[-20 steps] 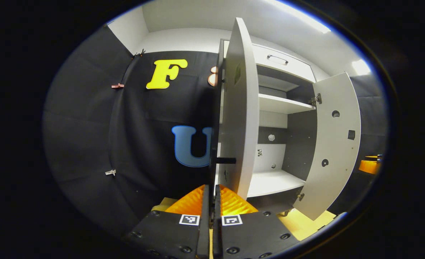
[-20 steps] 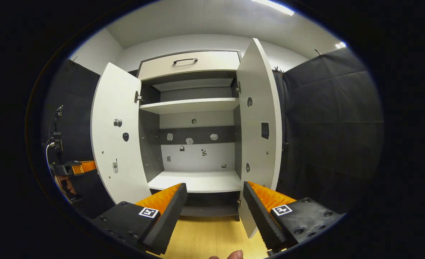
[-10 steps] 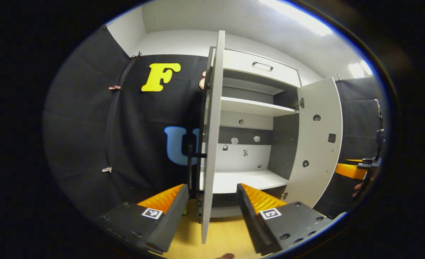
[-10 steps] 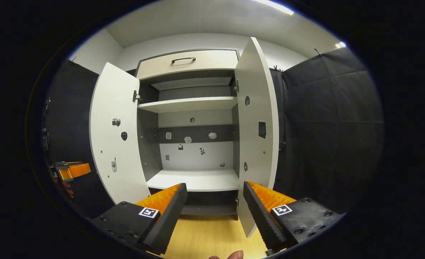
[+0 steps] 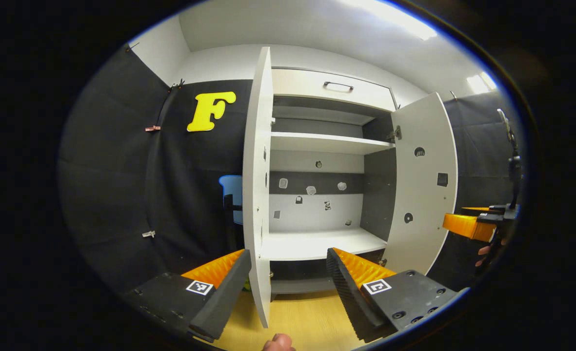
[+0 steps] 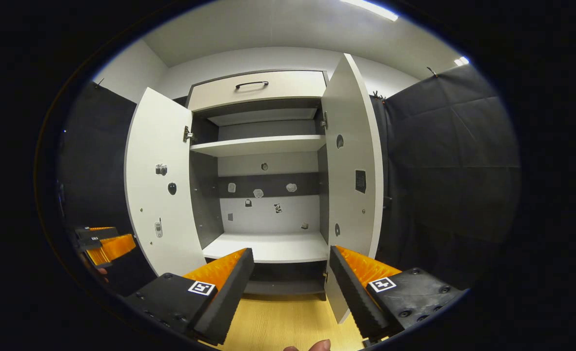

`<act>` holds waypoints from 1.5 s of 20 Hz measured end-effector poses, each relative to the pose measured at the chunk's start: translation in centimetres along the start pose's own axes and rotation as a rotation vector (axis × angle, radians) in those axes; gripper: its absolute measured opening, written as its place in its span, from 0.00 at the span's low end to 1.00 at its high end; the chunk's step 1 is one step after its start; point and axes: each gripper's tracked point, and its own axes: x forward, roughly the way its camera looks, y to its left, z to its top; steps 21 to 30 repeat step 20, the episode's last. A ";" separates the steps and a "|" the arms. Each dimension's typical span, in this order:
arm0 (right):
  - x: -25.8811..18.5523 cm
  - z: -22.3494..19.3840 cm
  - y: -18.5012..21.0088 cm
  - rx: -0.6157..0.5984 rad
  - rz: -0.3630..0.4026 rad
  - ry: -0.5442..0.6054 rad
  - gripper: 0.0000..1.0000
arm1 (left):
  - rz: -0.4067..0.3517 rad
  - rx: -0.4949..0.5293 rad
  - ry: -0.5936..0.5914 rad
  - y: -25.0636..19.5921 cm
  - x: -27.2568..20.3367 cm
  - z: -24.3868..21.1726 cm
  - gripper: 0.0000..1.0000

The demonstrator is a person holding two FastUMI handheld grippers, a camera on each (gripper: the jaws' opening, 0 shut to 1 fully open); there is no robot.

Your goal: Open the right door of the double-door shoe cabinet with the right hand, and open the left door with the left hand.

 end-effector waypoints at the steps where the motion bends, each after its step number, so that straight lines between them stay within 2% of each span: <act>1: 0.0 0.1 0.0 -0.008 -0.003 -0.005 0.98 | -0.001 0.001 -0.003 -0.5 0.1 0.0 0.96; 7: 0.2 0.5 0.1 -0.009 -0.019 -0.025 0.98 | 0.020 -0.020 -0.026 -1.3 0.4 0.6 0.96; 12: 0.3 0.4 0.6 -0.012 -0.012 -0.026 0.98 | 0.071 0.030 -0.035 -0.9 0.6 1.1 0.96; 30: 0.5 -0.2 0.9 -0.009 0.000 -0.010 0.98 | 0.064 0.030 -0.036 -1.5 0.9 1.3 0.95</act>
